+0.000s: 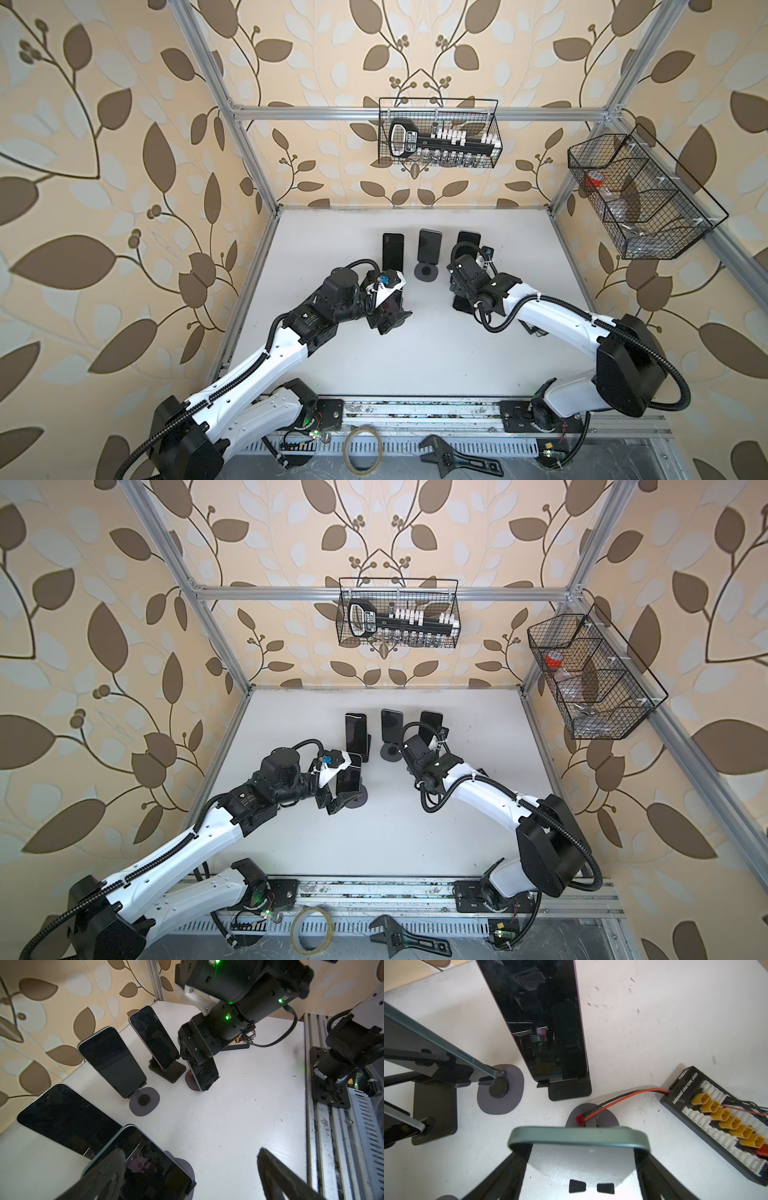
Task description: Remove the phone from the phone stand
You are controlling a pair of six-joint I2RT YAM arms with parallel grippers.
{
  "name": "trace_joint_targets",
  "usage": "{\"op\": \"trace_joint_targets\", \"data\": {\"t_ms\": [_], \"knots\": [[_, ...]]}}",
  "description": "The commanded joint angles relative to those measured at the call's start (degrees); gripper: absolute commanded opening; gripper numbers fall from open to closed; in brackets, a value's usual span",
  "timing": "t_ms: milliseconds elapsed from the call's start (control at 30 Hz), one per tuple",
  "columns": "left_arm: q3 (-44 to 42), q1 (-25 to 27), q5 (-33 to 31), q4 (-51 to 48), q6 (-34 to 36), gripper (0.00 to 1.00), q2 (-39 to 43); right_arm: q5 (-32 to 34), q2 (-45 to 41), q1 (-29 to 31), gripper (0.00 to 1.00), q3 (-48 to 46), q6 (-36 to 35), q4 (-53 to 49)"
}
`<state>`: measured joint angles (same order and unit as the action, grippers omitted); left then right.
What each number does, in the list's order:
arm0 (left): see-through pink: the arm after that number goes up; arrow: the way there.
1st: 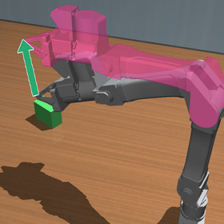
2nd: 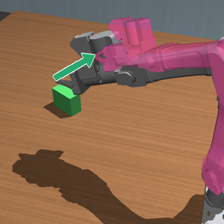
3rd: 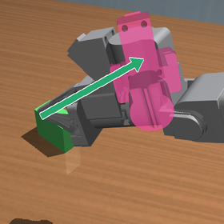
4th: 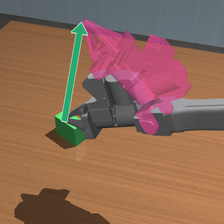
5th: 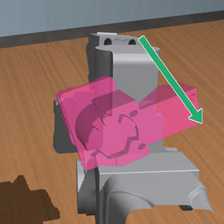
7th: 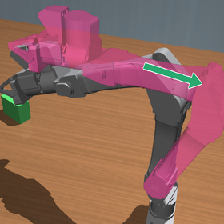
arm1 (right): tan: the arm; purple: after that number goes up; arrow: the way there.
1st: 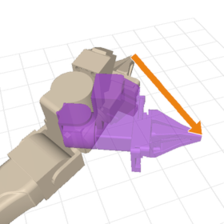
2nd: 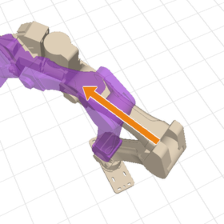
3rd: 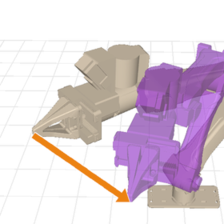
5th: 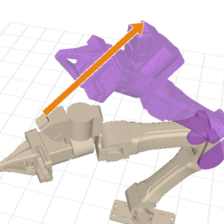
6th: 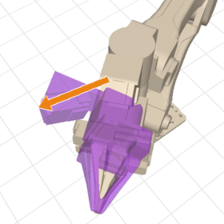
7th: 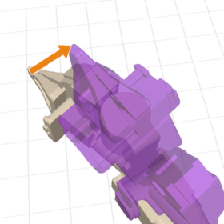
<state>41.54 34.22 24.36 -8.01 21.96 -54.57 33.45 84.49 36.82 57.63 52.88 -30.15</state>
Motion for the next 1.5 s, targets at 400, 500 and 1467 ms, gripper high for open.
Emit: {"op": "trace_joint_targets", "data": {"t_ms": [400, 500, 1467], "knots": [[1.09, 0.59, -0.19, 0.19, 0.74, 0.99, 0.52, 0.12, 2.30, -0.43, 0.82, -0.62, 0.14, 0.71], [1.09, 0.81, -0.10, 0.19, 0.72, 0.99, 0.43, 0.21, 2.59, -0.48, 0.82, -0.68, 0.39, 0.78], [1.18, 1.29, -0.43, 0.01, 1.08, 0.99, -0.61, -1.11, 3.59, -1.06, 0.78, -1.20, 0.45, 2.55]]}}
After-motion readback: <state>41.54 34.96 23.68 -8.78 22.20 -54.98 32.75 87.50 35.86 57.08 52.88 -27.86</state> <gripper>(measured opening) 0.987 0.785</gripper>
